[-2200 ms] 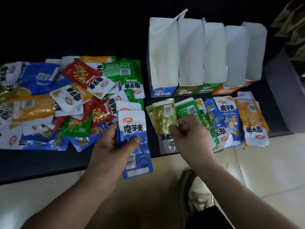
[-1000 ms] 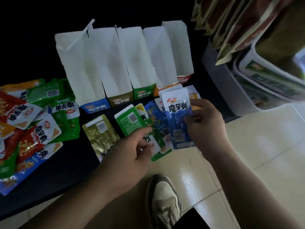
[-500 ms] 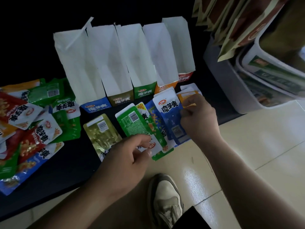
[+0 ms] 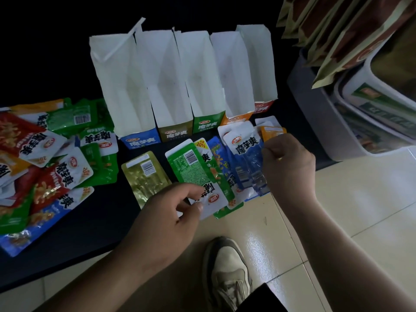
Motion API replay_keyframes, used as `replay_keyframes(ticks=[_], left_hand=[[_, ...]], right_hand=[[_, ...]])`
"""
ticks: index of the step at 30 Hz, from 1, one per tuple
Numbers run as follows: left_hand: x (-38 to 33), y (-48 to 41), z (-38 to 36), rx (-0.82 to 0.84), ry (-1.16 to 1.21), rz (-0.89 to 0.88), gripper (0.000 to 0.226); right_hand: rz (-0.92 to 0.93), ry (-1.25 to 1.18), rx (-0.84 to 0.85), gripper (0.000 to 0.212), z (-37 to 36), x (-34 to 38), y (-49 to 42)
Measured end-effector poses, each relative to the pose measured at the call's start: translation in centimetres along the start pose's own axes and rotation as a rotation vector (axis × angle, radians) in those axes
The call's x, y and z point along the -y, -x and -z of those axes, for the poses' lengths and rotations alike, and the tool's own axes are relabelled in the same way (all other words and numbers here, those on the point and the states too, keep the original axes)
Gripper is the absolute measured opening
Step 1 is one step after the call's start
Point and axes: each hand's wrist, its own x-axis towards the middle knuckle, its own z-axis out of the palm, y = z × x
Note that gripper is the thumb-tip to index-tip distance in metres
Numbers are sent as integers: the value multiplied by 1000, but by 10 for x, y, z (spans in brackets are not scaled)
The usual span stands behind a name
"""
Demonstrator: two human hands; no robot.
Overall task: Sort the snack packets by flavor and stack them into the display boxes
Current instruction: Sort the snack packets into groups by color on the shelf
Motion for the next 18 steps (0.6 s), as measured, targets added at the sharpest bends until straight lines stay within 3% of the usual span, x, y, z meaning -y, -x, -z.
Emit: replay_keyframes(ticks=[6, 10, 14, 18], left_hand=[[5, 0, -2, -18, 0, 7, 21], [6, -2, -2, -16, -26, 2, 21], [7, -2, 6, -53, -146, -5, 27], [10, -4, 12, -77, -319, -74, 32]], right_hand=[[-167, -131, -17, 11, 5, 5, -6], [6, 91, 146, 12, -13, 2, -4], [152, 257, 169, 35, -22, 8, 11], [233, 332, 150, 40, -22, 13, 16]])
